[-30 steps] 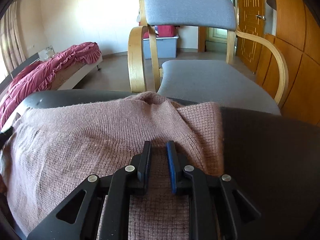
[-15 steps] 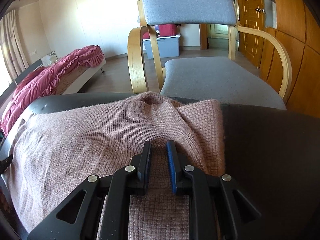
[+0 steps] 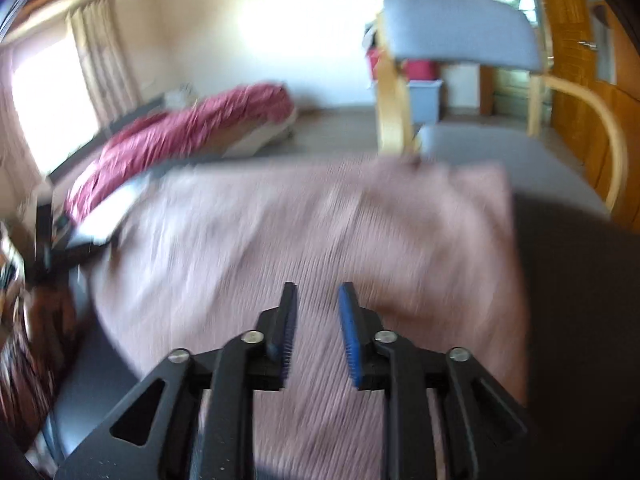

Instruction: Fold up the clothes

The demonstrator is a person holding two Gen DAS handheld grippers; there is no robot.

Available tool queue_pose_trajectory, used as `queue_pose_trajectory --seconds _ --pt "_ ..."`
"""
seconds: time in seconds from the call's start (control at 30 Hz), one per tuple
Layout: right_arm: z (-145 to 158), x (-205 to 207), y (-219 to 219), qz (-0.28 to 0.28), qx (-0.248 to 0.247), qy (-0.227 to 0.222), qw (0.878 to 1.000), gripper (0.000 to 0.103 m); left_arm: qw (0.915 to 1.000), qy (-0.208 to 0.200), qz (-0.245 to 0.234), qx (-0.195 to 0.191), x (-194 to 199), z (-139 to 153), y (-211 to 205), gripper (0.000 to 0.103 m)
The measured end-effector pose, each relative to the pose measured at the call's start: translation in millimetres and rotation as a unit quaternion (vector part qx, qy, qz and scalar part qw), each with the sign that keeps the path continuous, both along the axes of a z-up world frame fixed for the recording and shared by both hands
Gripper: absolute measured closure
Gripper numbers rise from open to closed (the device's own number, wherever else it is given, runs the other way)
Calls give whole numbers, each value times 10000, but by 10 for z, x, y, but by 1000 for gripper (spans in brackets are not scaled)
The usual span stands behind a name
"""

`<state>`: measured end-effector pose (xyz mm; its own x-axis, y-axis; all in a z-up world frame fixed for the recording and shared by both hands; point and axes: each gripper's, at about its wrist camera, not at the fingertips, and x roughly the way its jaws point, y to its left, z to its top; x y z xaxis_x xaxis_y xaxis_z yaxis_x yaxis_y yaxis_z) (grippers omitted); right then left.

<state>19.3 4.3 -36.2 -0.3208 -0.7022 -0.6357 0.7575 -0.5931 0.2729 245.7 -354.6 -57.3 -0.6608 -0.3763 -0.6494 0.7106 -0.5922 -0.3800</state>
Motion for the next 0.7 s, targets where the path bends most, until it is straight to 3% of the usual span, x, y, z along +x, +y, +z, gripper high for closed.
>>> queue_pose_trajectory --seconds 0.07,0.13,0.2,0.27,0.3,0.37,0.4,0.43,0.57,0.7 --pt "-87 61 92 43 55 -188 9998 73 10000 54 -2 31 23 1 -3 80" --pt "-123 -99 255 -342 -82 -503 9981 75 9999 109 -4 64 44 2 -6 80" --pt "-188 -283 501 -489 -743 -1098 9900 77 9998 164 -7 98 64 0 -11 80" --pt "-177 -369 760 -720 -1331 -1262 9804 72 9997 215 -11 127 82 -1 -15 80" --pt "-154 -390 887 -865 -1517 -1235 9769 68 9996 231 -12 137 86 -2 -15 80" --pt "-87 -413 1150 -1184 -1757 -1069 9714 46 9996 243 -14 144 81 0 -17 80" --pt "-65 -413 1251 -1305 -1781 -994 9702 28 9996 242 -13 141 78 2 -15 80" --pt "-55 -403 1320 -1387 -1704 -927 9712 22 9996 237 -13 137 75 3 -14 80" --pt "-219 -432 1388 -1292 -1475 -1406 9704 22 9997 213 -9 119 69 3 -8 80" --pt "-206 -374 1237 -1005 -1340 -1389 9760 22 9998 164 -10 71 52 10 7 79"
